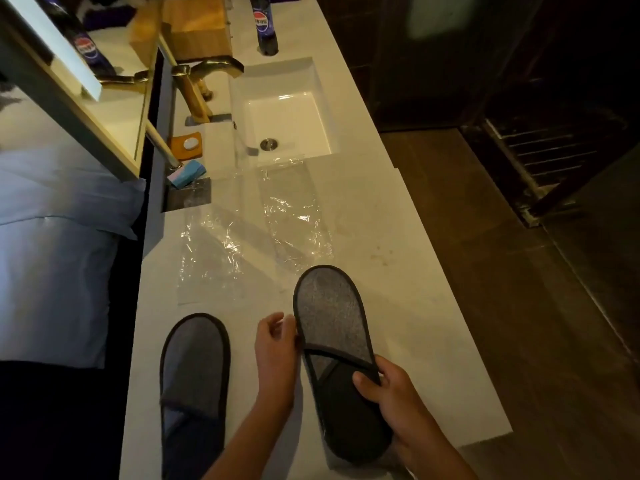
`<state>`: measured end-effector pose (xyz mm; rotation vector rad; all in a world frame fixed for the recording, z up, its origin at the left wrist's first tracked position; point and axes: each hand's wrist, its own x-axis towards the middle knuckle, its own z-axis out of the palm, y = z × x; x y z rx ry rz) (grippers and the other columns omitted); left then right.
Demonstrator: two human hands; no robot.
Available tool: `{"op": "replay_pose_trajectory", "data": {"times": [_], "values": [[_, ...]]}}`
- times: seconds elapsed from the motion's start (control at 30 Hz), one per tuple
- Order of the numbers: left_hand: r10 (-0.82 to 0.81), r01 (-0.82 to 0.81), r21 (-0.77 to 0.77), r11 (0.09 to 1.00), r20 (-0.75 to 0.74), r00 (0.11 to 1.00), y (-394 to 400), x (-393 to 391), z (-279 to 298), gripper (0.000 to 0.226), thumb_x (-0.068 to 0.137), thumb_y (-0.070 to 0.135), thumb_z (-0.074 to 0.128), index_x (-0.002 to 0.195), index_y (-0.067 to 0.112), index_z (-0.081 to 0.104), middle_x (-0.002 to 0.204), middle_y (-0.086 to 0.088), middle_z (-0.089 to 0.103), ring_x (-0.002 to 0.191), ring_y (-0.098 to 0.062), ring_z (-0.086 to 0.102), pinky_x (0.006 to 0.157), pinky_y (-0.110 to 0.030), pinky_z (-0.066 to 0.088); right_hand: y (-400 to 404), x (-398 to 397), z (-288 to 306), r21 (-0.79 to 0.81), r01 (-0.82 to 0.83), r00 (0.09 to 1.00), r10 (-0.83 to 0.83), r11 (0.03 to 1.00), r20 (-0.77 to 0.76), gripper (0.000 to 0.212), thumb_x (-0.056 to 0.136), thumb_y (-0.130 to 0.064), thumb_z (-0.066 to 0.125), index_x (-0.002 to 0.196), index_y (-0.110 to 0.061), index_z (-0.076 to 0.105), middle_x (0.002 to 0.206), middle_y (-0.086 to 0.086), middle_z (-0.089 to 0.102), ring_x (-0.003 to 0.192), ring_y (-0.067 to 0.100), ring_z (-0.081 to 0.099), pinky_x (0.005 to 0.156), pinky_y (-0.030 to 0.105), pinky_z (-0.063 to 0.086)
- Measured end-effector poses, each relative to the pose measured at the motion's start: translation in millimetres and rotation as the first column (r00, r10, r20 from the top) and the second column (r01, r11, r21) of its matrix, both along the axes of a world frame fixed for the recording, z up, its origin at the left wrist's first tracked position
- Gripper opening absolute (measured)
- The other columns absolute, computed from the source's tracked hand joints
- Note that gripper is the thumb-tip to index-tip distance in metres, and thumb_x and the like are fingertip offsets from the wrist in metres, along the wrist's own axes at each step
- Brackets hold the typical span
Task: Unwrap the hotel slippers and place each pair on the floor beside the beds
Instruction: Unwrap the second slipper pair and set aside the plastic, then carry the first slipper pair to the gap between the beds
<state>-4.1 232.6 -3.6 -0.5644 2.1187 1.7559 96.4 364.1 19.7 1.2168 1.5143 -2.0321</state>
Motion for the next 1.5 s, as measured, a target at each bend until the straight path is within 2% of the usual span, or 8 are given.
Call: {"op": "replay_pose_trajectory", "data": {"times": [0.2, 0.43, 0.67, 0.8, 1.0, 1.2, 1.4, 1.5], "values": [[-0.011, -0.033, 0.185, 0.982, 0.234, 0.972, -4.5, 35.5, -8.7, 0.029, 0.095, 0.026, 0.059, 0.119, 0.008, 0.06, 0.107, -0.011, 0.071, 0.1, -0.023, 0.069, 0.086, -0.038, 0.059, -8.9, 9.7, -15.3, 0.049, -0.066, 0.998, 0.067, 0.997, -0.015, 0.014, 0.09, -0.011, 0.065, 0.096, -0.023, 0.067, 0.103, 0.006, 0.076, 0.096, 0.024, 0.071, 0.093, 0.047, 0.056], [-0.039, 0.007, 0.166, 0.986, 0.187, 0.982, -18.9, 45.7, -5.4, 0.021, 0.093, 0.017, 0.063, 0.11, 0.005, 0.066, 0.094, -0.013, 0.077, 0.091, -0.024, 0.075, 0.086, -0.046, 0.06, -11.5, 10.1, -30.3, 0.061, -0.078, 0.995, 0.082, 0.995, -0.063, 0.015, 0.09, -0.023, 0.067, 0.1, -0.012, 0.069, 0.1, 0.012, 0.076, 0.093, 0.027, 0.073, 0.09, 0.048, 0.057], [-0.054, 0.043, 0.149, 0.988, 0.067, 0.996, -50.0, 60.0, 7.7, 0.022, 0.09, 0.02, 0.067, 0.11, 0.012, 0.065, 0.099, -0.009, 0.077, 0.095, -0.021, 0.074, 0.081, -0.035, 0.061, -19.7, -13.1, -6.4, 0.224, -0.221, 0.942, 0.267, 0.949, -0.202, 0.016, 0.092, -0.022, 0.063, 0.108, -0.019, 0.065, 0.098, 0.0, 0.075, 0.084, 0.01, 0.074, 0.069, 0.026, 0.061], [0.027, -0.025, 0.11, 0.994, -0.016, 1.0, -86.5, 66.0, 20.0, 0.024, 0.089, 0.019, 0.068, 0.112, 0.014, 0.064, 0.098, -0.007, 0.077, 0.092, -0.015, 0.075, 0.077, -0.029, 0.061, -49.2, -22.7, 6.7, 0.229, -0.298, 0.907, 0.35, 0.927, -0.234, 0.015, 0.091, -0.023, 0.066, 0.105, -0.021, 0.068, 0.096, 0.0, 0.077, 0.083, 0.012, 0.075, 0.075, 0.035, 0.062], [0.169, -0.164, 0.103, 0.981, -0.045, 0.985, -170.9, 89.4, 34.7, 0.029, 0.089, 0.023, 0.068, 0.117, 0.016, 0.062, 0.099, -0.004, 0.077, 0.093, -0.015, 0.075, 0.085, -0.04, 0.061, -131.6, -27.0, 24.3, 0.213, -0.454, 0.826, 0.498, 0.865, -0.264, 0.015, 0.09, -0.024, 0.066, 0.105, -0.021, 0.067, 0.095, 0.001, 0.076, 0.085, 0.015, 0.075, 0.079, 0.039, 0.062], [0.369, -0.35, 0.181, 0.919, -0.088, 0.925, -289.4, 140.3, 50.2, 0.017, 0.09, 0.014, 0.067, 0.106, 0.017, 0.066, 0.086, -0.002, 0.078, 0.081, -0.015, 0.075, 0.068, -0.026, 0.059, -258.3, -11.0, 30.1, 0.254, -0.606, 0.7, 0.657, 0.753, -0.279, 0.024, 0.09, -0.02, 0.067, 0.113, -0.014, 0.067, 0.104, 0.003, 0.076, 0.096, 0.019, 0.073, 0.086, 0.042, 0.06], [0.598, -0.564, 0.227, 0.794, -0.123, 0.792, -410.2, 202.4, 49.7, 0.025, 0.087, 0.009, 0.069, 0.112, 0.008, 0.066, 0.086, -0.001, 0.079, 0.08, -0.011, 0.076, 0.064, -0.018, 0.057, -395.2, 17.5, 23.3, 0.249, -0.741, 0.563, 0.779, 0.623, -0.274, 0.044, 0.079, -0.042, 0.076, 0.114, -0.017, 0.066, 0.11, 0.006, 0.074, 0.099, 0.024, 0.072, 0.087, 0.049, 0.059], [0.695, -0.653, 0.253, 0.714, -0.143, 0.704, -459.1, 236.0, 48.8, 0.038, 0.089, 0.006, 0.068, 0.126, 0.007, 0.06, 0.09, 0.003, 0.08, 0.085, -0.011, 0.076, 0.067, -0.019, 0.057, -455.4, 30.8, 21.8, 0.216, -0.824, 0.46, 0.841, 0.524, -0.284, 0.02, 0.089, -0.021, 0.069, 0.107, -0.013, 0.068, 0.103, 0.008, 0.076, 0.095, 0.026, 0.073, 0.087, 0.05, 0.058]]}}
